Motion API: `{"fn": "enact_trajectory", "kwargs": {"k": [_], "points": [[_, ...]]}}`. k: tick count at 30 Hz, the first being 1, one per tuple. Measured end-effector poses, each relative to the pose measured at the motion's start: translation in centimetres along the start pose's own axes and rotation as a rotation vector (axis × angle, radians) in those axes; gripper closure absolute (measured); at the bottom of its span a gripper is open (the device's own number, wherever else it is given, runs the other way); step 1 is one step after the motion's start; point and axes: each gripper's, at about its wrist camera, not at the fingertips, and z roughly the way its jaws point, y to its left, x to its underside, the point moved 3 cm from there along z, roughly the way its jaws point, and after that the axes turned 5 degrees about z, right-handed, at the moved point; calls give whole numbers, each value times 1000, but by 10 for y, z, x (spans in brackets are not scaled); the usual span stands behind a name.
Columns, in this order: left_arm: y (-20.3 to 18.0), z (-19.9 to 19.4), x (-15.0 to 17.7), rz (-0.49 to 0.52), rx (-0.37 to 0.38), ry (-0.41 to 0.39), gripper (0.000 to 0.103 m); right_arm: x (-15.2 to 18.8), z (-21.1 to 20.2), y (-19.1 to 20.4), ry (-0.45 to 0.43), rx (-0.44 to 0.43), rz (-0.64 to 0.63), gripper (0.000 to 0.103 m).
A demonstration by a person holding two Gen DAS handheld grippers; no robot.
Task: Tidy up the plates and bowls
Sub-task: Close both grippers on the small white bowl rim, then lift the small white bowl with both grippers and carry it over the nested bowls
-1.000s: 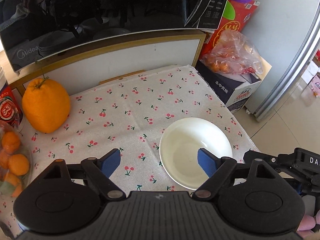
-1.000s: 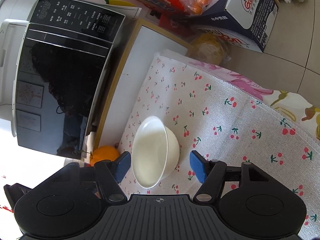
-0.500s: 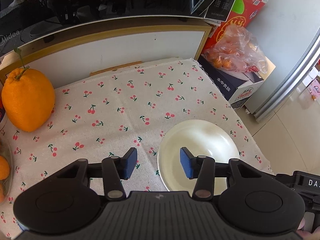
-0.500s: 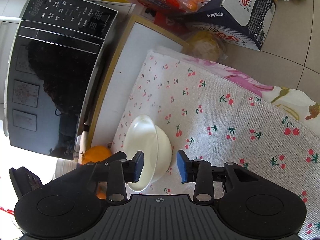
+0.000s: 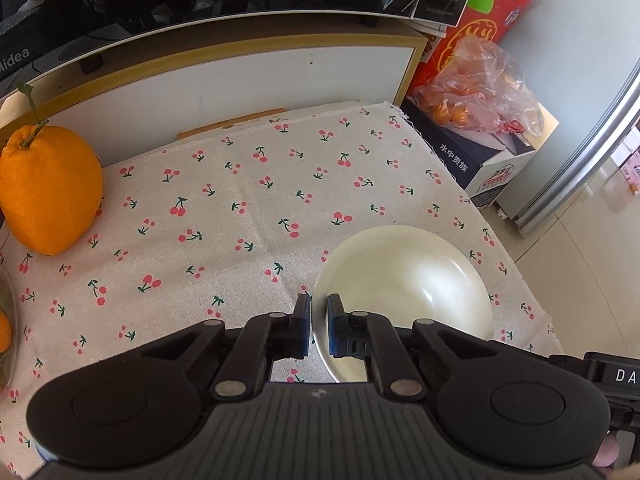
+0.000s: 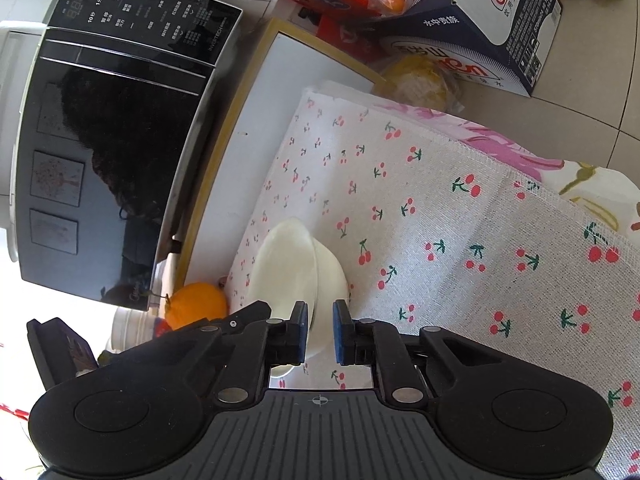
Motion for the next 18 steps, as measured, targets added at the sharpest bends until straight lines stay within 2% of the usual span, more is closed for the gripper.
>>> {"fn": "enact_trajectory", "kwargs": {"k": [18], "points": [[-6,-17,-2,19,-21,-31,97,-1,-12,17,-13,-37,-24,96]]}}
